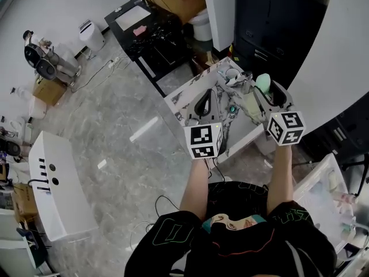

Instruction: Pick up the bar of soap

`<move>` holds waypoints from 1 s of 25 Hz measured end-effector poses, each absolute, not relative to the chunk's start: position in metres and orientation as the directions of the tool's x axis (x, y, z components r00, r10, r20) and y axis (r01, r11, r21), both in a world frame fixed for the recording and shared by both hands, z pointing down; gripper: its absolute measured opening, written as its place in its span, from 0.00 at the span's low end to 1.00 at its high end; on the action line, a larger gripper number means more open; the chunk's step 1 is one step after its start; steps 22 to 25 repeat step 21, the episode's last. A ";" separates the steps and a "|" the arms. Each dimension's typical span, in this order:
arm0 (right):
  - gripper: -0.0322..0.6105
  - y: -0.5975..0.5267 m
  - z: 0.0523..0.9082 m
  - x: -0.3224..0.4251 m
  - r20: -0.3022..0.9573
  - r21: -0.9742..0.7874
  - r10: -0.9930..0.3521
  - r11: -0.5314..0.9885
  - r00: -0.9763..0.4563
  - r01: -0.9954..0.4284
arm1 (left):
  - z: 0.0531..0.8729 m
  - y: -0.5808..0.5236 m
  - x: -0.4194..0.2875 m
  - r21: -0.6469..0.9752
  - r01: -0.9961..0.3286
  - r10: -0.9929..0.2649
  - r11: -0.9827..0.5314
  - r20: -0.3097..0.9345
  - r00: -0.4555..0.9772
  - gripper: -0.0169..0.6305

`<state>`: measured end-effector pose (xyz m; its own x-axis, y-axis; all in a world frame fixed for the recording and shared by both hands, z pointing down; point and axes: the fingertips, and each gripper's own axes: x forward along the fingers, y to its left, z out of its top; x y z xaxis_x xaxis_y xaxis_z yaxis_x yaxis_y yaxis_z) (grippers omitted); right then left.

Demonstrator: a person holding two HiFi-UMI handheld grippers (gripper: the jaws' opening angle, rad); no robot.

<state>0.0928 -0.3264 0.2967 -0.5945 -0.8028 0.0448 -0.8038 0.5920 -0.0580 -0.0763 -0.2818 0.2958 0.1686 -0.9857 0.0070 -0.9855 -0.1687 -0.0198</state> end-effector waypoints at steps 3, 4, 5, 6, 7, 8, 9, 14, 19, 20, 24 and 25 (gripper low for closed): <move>0.45 -0.326 0.298 0.095 0.043 -0.059 -0.804 0.590 -0.593 -0.805 | 0.298 -0.281 -0.077 -0.021 -0.986 -0.986 -0.167 0.011 0.167 0.04; 0.45 -0.326 0.299 0.096 0.043 -0.059 -0.805 0.589 -0.591 -0.806 | 0.298 -0.280 -0.077 -0.021 -0.986 -0.986 -0.167 0.013 0.167 0.04; 0.45 -0.326 0.299 0.096 0.044 -0.058 -0.806 0.588 -0.590 -0.807 | 0.299 -0.280 -0.077 -0.021 -0.986 -0.986 -0.167 0.015 0.167 0.04; 0.45 -0.326 0.300 0.096 0.045 -0.058 -0.806 0.587 -0.590 -0.807 | 0.301 -0.279 -0.077 -0.021 -0.986 -0.986 -0.166 0.018 0.166 0.04; 0.45 -0.326 0.301 0.096 0.046 -0.056 -0.806 0.588 -0.590 -0.807 | 0.302 -0.278 -0.078 -0.020 -0.986 -0.986 -0.165 0.020 0.165 0.04; 0.45 -0.326 0.302 0.095 0.046 -0.054 -0.806 0.588 -0.591 -0.807 | 0.303 -0.278 -0.079 -0.020 -0.986 -0.986 -0.163 0.021 0.163 0.04; 0.45 -0.326 0.302 0.094 0.045 -0.051 -0.805 0.589 -0.591 -0.807 | 0.303 -0.277 -0.080 -0.021 -0.987 -0.987 -0.162 0.022 0.161 0.04; 0.45 -0.324 0.303 0.090 0.041 -0.042 -0.804 0.591 -0.593 -0.805 | 0.308 -0.275 -0.082 -0.023 -0.986 -0.986 -0.163 0.038 0.162 0.04; 0.45 -0.324 0.303 0.091 0.035 -0.036 -0.806 0.590 -0.591 -0.807 | 0.310 -0.275 -0.081 -0.026 -0.986 -0.986 -0.164 0.042 0.163 0.04; 0.45 -0.324 0.302 0.091 0.033 -0.036 -0.806 0.590 -0.591 -0.807 | 0.310 -0.275 -0.081 -0.026 -0.986 -0.986 -0.164 0.043 0.163 0.04; 0.45 -0.324 0.302 0.092 0.031 -0.035 -0.807 0.589 -0.590 -0.807 | 0.310 -0.275 -0.081 -0.026 -0.986 -0.986 -0.165 0.043 0.164 0.04; 0.45 -0.324 0.302 0.092 0.031 -0.035 -0.807 0.589 -0.590 -0.807 | 0.310 -0.275 -0.081 -0.026 -0.986 -0.986 -0.165 0.043 0.164 0.04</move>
